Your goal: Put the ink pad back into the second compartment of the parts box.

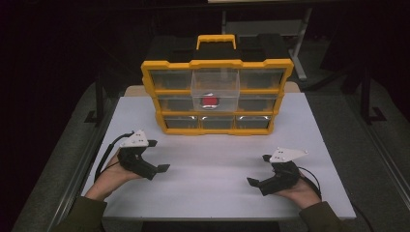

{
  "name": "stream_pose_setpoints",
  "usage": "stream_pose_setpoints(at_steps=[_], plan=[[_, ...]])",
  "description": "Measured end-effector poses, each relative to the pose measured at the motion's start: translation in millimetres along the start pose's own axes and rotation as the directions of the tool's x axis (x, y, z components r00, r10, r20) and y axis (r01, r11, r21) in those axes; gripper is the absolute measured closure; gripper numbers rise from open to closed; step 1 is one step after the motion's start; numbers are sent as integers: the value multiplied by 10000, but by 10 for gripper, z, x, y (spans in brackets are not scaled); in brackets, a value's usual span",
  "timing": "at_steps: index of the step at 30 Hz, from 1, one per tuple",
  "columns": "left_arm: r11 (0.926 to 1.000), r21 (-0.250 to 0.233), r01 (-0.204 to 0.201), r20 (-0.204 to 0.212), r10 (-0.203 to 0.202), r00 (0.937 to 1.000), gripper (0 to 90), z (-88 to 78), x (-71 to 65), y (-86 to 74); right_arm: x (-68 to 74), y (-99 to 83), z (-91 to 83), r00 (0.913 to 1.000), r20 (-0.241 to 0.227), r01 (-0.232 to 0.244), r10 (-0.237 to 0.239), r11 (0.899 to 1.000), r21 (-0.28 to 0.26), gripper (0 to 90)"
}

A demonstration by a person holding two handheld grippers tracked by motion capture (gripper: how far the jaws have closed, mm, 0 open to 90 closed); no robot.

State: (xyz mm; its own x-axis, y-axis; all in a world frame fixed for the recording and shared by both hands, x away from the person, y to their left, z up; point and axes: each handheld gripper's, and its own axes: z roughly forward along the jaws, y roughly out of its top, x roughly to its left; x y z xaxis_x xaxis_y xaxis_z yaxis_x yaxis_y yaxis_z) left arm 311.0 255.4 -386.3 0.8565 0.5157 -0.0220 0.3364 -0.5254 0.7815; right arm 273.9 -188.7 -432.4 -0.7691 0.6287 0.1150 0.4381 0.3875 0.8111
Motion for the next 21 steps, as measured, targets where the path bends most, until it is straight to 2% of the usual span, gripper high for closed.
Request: stream_pose_setpoints(at_steps=[10,13,21], plan=[[9990,-382,236,67,-234,9997,0,90,-43,-278,1,0,5,10000,-8,23,-23,10000,0,0],[9965,-676,486,62,-483,9988,0,109,-47,-394,3,1,8,10000,-8,32,-32,10000,14,0],[9946,-872,557,264,-536,9982,0,153,-65,-479,0,-1,9,10000,18,29,-29,10000,36,0]])
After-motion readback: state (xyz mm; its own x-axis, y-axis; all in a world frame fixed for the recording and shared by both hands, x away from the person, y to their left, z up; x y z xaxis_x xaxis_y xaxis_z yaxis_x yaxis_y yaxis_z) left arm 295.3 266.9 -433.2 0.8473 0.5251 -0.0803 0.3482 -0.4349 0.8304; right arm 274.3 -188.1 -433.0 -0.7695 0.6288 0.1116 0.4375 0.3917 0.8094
